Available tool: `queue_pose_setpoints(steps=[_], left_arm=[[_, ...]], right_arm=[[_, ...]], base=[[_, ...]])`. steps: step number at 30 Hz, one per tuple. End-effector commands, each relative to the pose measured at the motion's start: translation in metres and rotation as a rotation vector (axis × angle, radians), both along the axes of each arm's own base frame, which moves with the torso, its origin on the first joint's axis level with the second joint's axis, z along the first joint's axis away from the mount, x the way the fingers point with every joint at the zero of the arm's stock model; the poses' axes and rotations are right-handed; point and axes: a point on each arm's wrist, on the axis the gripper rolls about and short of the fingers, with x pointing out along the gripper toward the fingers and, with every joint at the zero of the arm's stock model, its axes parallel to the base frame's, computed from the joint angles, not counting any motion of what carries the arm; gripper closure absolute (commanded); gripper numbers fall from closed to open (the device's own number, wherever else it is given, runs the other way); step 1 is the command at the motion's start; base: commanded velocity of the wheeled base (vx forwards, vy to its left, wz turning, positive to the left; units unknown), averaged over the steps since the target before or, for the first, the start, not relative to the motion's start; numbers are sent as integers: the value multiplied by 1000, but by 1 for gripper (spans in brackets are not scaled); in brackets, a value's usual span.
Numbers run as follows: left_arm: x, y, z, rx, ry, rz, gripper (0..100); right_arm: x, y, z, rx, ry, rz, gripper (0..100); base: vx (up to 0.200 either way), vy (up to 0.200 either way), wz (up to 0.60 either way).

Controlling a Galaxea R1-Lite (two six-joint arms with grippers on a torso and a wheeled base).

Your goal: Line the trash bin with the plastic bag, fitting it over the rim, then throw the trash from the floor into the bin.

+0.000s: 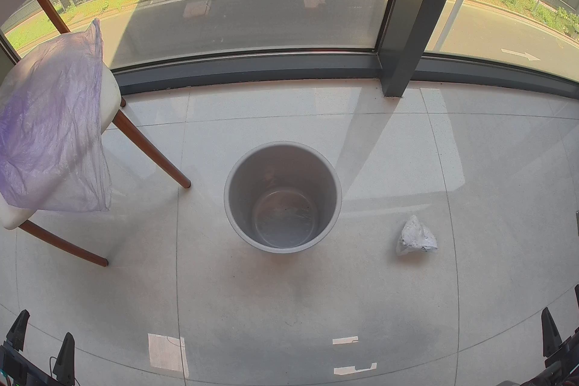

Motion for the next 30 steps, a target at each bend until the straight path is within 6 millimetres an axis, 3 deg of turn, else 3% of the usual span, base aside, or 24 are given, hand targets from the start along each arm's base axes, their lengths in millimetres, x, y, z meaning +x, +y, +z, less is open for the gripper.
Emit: queue_pose_setpoints(steps=[1, 30], left_arm=[[0, 0, -5, 2, 1, 2, 0], [0, 0, -5, 8, 0, 4, 0]], right_arm=[[1, 0, -5, 0, 9, 1, 0], [1, 0, -5, 0, 9, 1, 0]], base=[[0, 0, 0], [0, 0, 0]])
